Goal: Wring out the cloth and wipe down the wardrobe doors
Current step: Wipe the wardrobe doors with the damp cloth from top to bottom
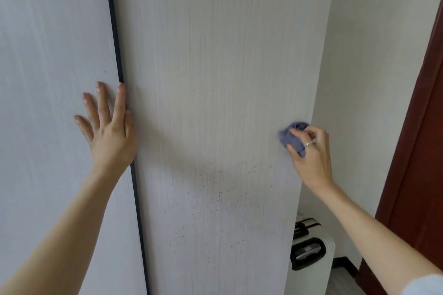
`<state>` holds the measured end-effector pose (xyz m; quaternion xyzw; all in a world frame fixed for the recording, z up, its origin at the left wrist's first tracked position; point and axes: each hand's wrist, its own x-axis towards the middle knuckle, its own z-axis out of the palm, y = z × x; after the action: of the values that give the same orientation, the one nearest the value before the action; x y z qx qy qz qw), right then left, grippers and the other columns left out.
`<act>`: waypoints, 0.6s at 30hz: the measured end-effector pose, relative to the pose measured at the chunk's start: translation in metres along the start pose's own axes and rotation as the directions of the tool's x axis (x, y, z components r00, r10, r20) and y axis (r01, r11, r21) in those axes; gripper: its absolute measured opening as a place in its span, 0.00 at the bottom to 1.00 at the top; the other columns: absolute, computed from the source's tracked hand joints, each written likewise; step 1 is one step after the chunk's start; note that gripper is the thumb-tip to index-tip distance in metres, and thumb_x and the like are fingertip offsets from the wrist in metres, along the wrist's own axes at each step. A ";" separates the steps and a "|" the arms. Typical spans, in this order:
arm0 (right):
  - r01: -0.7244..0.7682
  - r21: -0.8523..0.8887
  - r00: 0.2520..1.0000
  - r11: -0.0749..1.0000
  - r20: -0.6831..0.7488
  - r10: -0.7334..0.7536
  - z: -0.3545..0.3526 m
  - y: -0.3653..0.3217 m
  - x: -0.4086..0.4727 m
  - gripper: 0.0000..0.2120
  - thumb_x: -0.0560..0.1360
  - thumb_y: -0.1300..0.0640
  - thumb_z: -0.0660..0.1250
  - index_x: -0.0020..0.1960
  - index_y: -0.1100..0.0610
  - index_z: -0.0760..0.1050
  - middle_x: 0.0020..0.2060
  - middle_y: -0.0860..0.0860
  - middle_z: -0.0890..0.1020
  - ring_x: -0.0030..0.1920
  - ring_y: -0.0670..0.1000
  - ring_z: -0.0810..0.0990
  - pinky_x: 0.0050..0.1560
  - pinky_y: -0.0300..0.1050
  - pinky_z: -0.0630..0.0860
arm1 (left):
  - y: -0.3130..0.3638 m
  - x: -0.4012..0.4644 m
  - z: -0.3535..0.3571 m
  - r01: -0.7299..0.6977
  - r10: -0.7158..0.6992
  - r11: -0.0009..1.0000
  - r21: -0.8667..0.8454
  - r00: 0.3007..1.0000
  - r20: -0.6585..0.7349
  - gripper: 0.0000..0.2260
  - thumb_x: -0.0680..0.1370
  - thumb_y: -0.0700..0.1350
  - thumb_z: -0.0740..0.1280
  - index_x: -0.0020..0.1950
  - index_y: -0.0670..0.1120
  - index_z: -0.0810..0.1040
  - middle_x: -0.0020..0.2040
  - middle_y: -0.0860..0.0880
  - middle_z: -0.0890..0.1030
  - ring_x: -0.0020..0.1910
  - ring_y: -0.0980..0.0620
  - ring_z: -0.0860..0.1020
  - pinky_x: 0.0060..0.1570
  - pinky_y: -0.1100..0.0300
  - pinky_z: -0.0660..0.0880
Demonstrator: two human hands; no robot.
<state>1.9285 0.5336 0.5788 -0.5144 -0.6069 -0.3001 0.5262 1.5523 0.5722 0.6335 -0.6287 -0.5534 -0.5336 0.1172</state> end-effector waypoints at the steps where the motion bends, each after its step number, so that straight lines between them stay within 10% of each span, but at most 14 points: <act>1: -0.038 0.017 0.998 0.999 -0.044 0.039 -0.004 -0.003 0.022 0.20 0.67 0.66 0.74 0.58 0.63 0.78 0.52 0.62 0.71 0.54 0.62 0.71 0.51 0.45 0.71 | 0.000 -0.001 0.000 0.005 -0.005 1.000 -0.002 1.000 -0.005 0.25 0.82 0.44 0.48 0.77 0.58 0.46 0.78 0.51 0.41 0.76 0.47 0.37 0.71 0.43 0.34; 5: -0.145 0.051 0.976 0.988 -0.160 0.151 -0.006 -0.011 0.056 0.18 0.70 0.64 0.72 0.58 0.62 0.76 0.53 0.64 0.71 0.56 0.61 0.71 0.50 0.32 0.61 | -0.002 -0.007 0.004 0.025 -0.025 0.999 -0.023 1.000 -0.011 0.25 0.82 0.43 0.49 0.77 0.58 0.46 0.78 0.52 0.42 0.76 0.47 0.37 0.71 0.43 0.34; 13: -0.090 0.011 0.989 0.996 0.115 0.088 0.023 0.006 -0.120 0.24 0.65 0.64 0.77 0.56 0.55 0.72 0.53 0.54 0.69 0.53 0.53 0.73 0.37 0.49 0.79 | -0.010 -0.022 0.012 0.038 -0.038 0.999 -0.028 0.999 -0.001 0.25 0.82 0.43 0.49 0.77 0.58 0.46 0.78 0.51 0.42 0.76 0.46 0.38 0.71 0.41 0.35; 18: -0.153 0.038 0.980 0.987 0.135 0.147 0.018 -0.004 -0.083 0.16 0.69 0.59 0.74 0.56 0.60 0.77 0.53 0.55 0.70 0.51 0.54 0.75 0.40 0.51 0.79 | -0.011 -0.025 0.016 0.038 -0.038 0.999 -0.022 0.999 -0.008 0.25 0.82 0.43 0.49 0.77 0.57 0.46 0.78 0.50 0.41 0.76 0.45 0.37 0.71 0.39 0.35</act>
<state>1.9124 0.5233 0.4958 -0.5647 -0.6069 -0.2102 0.5182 1.5562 0.5738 0.6018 -0.6168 -0.5591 -0.5445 0.1026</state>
